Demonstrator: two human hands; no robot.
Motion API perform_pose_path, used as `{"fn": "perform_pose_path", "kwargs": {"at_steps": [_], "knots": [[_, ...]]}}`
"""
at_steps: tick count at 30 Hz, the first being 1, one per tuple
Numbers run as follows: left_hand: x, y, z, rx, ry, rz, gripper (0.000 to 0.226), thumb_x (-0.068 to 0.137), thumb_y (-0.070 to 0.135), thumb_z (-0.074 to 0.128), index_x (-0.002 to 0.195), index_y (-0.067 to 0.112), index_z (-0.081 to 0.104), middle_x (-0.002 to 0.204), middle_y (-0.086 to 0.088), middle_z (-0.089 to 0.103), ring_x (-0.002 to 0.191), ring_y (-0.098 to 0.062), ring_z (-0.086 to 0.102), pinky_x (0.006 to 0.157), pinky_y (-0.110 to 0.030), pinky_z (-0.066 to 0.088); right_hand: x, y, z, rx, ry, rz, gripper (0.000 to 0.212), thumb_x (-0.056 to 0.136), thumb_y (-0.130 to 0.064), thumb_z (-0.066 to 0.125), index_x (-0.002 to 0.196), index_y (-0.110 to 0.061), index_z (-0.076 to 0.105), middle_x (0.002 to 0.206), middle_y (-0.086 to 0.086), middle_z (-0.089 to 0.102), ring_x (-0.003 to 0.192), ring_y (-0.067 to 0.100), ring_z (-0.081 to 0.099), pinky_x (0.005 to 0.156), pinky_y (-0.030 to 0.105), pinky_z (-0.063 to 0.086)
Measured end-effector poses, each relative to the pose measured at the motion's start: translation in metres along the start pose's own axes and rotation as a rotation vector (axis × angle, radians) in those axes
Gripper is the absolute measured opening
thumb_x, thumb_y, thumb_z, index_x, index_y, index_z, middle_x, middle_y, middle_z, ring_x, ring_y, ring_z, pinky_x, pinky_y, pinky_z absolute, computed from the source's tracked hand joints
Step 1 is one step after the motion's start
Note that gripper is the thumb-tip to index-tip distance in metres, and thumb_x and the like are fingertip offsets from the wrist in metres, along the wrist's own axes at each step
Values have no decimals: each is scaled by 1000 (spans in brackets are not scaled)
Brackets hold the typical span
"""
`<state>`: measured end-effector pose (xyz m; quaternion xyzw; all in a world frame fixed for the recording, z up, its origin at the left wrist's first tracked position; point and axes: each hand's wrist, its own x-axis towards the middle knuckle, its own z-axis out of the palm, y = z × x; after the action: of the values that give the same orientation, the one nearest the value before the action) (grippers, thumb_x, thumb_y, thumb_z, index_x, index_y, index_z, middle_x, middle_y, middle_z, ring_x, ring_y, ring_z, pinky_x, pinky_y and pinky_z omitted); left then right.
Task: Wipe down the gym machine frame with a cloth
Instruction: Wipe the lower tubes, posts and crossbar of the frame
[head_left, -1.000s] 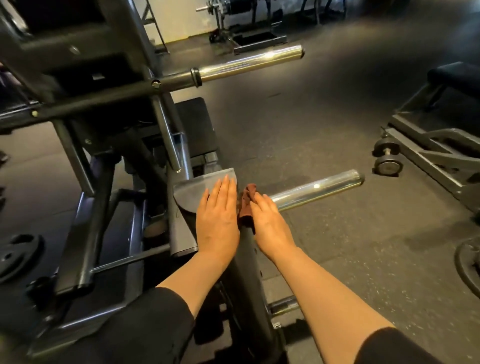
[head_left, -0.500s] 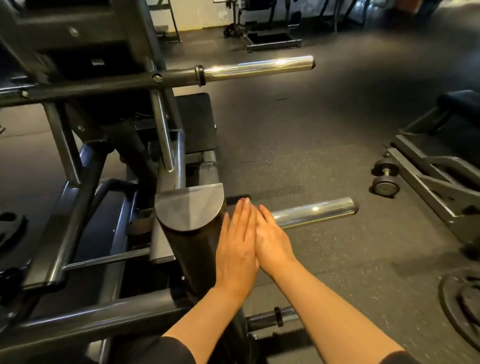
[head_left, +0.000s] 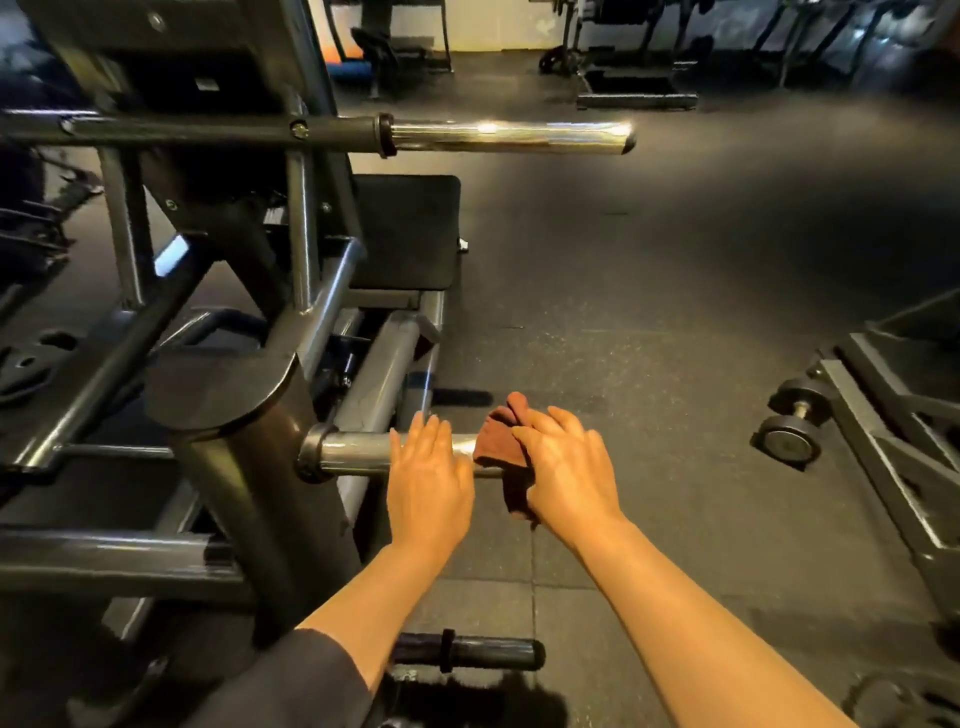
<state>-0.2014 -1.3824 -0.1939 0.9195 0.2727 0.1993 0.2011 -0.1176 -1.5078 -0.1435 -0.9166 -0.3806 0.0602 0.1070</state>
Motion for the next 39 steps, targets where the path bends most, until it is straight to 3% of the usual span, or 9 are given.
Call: {"fn": "perform_pose_path", "kwargs": {"at_steps": [5, 9, 12, 20, 26, 32, 34, 36, 39], "knots": [[4, 21, -4, 36, -34, -191, 43, 103, 16, 39, 143, 1, 40, 155, -16, 31, 149, -26, 14, 120, -36, 0, 1, 36, -16, -42, -94, -69, 55, 83, -18, 68, 135, -23, 53, 146, -2, 45, 141, 22, 31, 117, 44, 17], [5, 28, -3, 19, -70, -268, 44, 105, 16, 35, 147, 4, 35, 159, -12, 23, 150, -21, 10, 121, -33, -1, 9, 34, -32, -29, -153, -186, 44, 80, -14, 70, 122, -12, 59, 124, 9, 58, 111, 30, 55, 90, 33, 39], [6, 37, 3, 2, 16, -330, 41, 104, 13, 38, 144, 5, 40, 157, -11, 28, 148, -21, 15, 122, -34, 4, 22, 26, -37, 0, -197, -292, 38, 84, -5, 63, 121, -13, 57, 130, 11, 53, 111, 33, 56, 80, 33, 42], [7, 35, 24, -137, 250, -469, 32, 102, 17, 46, 129, 12, 62, 139, -2, 55, 137, -16, 39, 122, -33, 14, 51, 47, -17, 81, -306, -577, 66, 88, -19, 65, 147, -22, 37, 156, 1, 31, 123, 25, 54, 98, 34, 45], [24, 49, 31, -148, 460, -536, 39, 97, 28, 37, 98, 16, 74, 103, 3, 70, 100, 9, 50, 119, -39, 25, 87, 38, -30, 177, -449, -770, 36, 89, -21, 63, 125, -17, 55, 121, 3, 60, 109, 21, 60, 85, 27, 44], [27, 55, 25, -475, 607, -723, 29, 103, 15, 42, 120, 24, 64, 123, 17, 60, 119, 10, 50, 114, -34, 34, 107, 1, -7, 304, -497, -900, 37, 93, -20, 60, 129, -11, 54, 119, 5, 62, 105, 16, 62, 84, 19, 47], [34, 62, 19, -612, 706, -812, 32, 103, 12, 42, 123, 31, 58, 127, 17, 57, 120, 11, 50, 108, -19, 38, 116, -8, 0, 366, -524, -933, 35, 95, -19, 58, 130, -12, 55, 120, 4, 61, 105, 14, 62, 84, 17, 46], [43, 67, 17, -626, 791, -900, 33, 103, 12, 41, 127, 32, 52, 134, 13, 54, 124, 9, 47, 107, -13, 36, 128, -16, 2, 416, -570, -954, 30, 97, -18, 54, 126, -13, 58, 118, 3, 62, 104, 15, 62, 80, 15, 42], [56, 69, 13, -475, 912, -1047, 39, 103, 18, 44, 142, 19, 47, 142, 6, 49, 131, -5, 45, 112, -24, 34, 151, -26, -1, 452, -653, -1018, 24, 95, -14, 55, 118, -16, 61, 110, -1, 65, 102, 16, 62, 78, 15, 39]]}}
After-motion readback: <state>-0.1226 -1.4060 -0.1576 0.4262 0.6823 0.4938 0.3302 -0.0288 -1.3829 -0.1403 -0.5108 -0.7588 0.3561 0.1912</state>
